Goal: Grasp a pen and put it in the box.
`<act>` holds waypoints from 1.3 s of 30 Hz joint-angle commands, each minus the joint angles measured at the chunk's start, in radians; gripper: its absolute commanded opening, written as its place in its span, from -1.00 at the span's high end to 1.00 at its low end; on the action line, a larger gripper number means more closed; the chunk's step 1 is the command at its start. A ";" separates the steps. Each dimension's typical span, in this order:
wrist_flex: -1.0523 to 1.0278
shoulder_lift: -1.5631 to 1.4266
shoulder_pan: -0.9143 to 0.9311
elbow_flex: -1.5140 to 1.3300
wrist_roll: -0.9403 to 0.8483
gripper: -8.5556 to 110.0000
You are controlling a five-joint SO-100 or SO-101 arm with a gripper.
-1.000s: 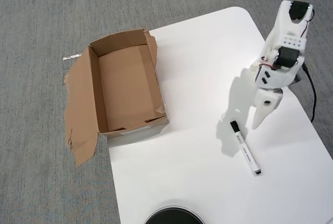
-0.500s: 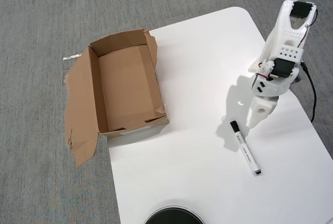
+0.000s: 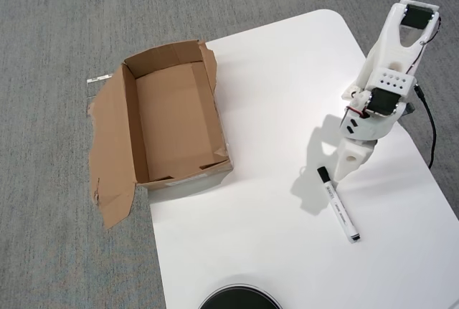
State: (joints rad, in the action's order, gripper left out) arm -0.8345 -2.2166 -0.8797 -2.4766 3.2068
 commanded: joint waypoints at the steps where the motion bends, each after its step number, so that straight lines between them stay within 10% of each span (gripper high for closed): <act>1: 0.009 0.006 0.008 0.039 0.409 0.61; 39: -0.003 0.011 0.004 0.065 0.409 0.45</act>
State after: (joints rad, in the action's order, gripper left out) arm -0.8360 -2.2074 -0.8828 -2.4321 3.2068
